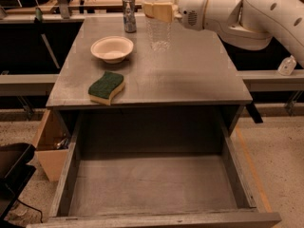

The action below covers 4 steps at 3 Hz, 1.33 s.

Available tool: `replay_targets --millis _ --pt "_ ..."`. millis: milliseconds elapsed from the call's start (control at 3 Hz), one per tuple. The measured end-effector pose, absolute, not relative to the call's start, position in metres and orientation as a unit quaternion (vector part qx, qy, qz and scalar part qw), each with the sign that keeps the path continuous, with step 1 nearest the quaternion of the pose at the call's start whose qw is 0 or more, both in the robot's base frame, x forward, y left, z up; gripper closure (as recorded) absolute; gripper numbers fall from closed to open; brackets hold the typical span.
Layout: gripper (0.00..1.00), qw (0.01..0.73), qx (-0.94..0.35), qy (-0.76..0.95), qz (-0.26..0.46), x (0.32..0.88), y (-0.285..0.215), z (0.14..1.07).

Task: Pick water bottle from top drawer and place on counter

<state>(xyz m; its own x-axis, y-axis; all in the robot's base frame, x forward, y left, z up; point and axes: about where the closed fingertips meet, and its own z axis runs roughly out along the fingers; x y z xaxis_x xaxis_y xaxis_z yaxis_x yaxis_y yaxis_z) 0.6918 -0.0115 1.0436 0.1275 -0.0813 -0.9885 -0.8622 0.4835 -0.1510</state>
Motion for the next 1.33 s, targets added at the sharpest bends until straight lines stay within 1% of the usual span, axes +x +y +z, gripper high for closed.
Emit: replay_targets --millis 333,1000,1333 --pt "1.0 0.647 -0.385 0.584 0.305 0.7 -0.02 1.047" --pt "1.0 0.677 -0.329 0.606 0.256 0.749 -0.077 1.053" --pt "1.0 0.672 -0.308 0.629 0.241 0.768 -0.104 1.041"
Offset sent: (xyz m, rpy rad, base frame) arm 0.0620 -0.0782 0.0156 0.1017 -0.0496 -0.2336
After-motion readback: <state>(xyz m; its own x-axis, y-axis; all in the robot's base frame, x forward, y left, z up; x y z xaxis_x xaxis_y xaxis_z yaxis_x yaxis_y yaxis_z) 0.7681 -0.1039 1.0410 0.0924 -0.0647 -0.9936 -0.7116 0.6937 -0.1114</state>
